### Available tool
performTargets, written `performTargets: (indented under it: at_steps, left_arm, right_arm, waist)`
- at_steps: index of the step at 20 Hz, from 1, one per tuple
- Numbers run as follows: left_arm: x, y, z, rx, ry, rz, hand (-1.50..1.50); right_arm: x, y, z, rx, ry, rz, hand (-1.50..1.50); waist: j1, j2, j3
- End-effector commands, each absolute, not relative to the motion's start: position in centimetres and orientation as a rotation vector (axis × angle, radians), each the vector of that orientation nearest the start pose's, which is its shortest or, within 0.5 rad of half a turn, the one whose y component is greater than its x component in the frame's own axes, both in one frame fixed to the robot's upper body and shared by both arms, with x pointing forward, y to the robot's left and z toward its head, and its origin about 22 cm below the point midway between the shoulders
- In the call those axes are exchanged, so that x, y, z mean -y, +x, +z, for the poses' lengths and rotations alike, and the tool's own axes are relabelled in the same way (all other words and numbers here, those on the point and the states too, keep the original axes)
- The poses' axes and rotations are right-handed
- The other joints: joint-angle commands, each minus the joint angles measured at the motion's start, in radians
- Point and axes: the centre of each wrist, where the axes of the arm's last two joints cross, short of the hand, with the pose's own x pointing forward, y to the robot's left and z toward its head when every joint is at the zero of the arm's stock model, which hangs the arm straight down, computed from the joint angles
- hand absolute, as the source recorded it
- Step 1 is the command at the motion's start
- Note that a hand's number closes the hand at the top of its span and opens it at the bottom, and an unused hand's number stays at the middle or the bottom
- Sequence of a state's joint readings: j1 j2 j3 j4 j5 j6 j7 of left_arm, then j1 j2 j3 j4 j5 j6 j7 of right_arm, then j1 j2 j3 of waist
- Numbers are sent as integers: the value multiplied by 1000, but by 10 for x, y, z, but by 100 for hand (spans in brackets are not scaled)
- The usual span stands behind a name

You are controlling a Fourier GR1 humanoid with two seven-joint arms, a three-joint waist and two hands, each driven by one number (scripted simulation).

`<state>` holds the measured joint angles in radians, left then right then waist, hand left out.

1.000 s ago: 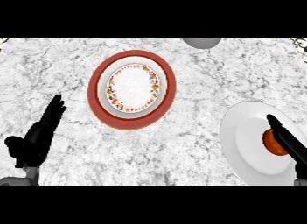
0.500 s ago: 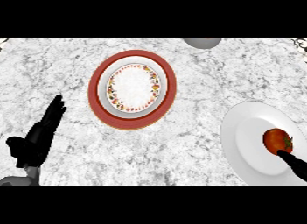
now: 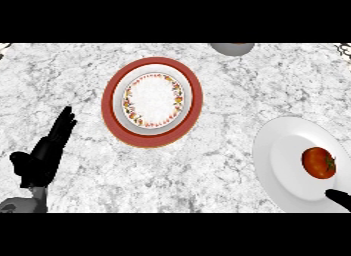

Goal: Pick the tomato from the plate and place it in the plate

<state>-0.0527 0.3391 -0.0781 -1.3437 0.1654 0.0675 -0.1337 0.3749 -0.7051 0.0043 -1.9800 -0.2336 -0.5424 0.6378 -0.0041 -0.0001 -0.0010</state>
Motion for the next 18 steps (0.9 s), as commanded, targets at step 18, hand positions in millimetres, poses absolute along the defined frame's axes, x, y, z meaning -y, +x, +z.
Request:
performTargets:
  at_steps: [18]
  left_arm:
    - [-313, 259, -10, 1522, 163, -150, 0]
  right_arm:
    - [352, 205, 59, 787, -550, -20, -150]
  waist:
    - [4, 0, 1]
